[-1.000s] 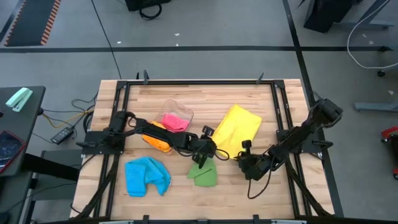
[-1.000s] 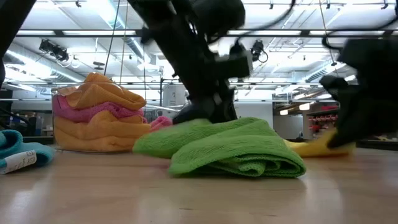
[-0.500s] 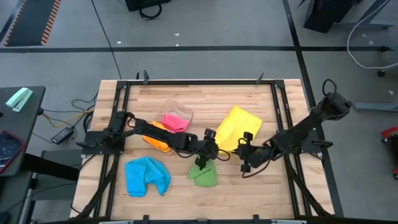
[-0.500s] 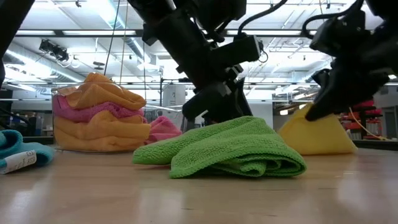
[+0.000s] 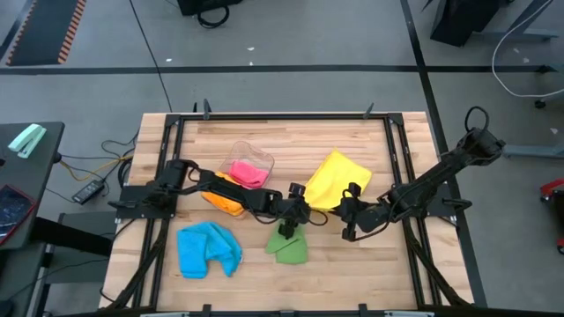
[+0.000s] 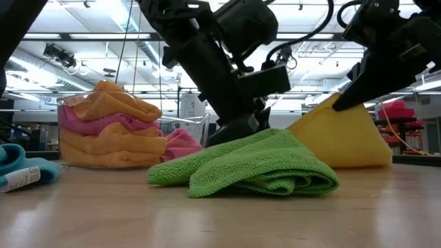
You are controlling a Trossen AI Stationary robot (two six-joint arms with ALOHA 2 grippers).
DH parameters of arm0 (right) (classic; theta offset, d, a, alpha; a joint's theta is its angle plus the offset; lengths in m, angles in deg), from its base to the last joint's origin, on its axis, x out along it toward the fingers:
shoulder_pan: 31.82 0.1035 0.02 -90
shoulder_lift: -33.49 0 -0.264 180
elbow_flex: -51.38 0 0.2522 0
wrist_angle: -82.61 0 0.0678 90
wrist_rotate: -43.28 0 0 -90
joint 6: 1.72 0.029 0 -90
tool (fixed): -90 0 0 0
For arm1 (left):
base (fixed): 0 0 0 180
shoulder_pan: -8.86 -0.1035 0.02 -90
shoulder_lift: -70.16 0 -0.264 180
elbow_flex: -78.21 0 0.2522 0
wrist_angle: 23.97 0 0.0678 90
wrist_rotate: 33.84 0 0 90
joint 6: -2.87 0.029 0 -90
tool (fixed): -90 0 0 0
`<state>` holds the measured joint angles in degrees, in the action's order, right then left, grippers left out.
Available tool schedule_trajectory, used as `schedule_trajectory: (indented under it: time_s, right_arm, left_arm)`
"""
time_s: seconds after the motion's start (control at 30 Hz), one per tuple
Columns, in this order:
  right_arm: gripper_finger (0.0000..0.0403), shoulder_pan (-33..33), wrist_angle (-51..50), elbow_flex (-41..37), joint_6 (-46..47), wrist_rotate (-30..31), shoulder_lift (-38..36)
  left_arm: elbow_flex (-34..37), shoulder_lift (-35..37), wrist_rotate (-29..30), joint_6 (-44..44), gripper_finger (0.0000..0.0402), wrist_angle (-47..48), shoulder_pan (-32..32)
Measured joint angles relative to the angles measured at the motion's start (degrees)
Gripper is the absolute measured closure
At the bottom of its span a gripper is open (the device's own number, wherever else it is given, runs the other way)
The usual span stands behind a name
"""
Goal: Fold microfiber towels
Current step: Fold the yellow microfiber towel
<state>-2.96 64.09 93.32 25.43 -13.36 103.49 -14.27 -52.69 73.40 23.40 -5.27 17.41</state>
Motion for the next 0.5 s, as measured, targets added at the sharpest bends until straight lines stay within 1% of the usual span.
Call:
schedule_trajectory:
  time_s: [0.1, 0.23, 0.37, 0.5]
  right_arm:
    - [0.0393, 0.0, -1.5, 0.0, 1.3, -0.1, 0.1]
    - [0.0393, 0.2, -2.6, 0.0, 2.4, -0.8, 0.3]
    - [0.0393, 0.9, -2.8, 0.0, 2.7, -0.9, -0.3]
    - [0.0393, 0.9, -3.2, 0.0, 3.0, -2.2, -0.7]
  left_arm:
    - [0.0, 0.0, 1.0, -0.6, 0.0216, 0.4, -0.7]
    - [0.0, -0.2, 3.1, -1.3, 0.0253, 1.6, -1.4]
    - [0.0, -0.2, 3.7, 1.0, 0.0308, 2.6, -1.3]
    - [-0.9, -0.2, 3.6, 2.6, 0.0379, 3.6, -0.4]
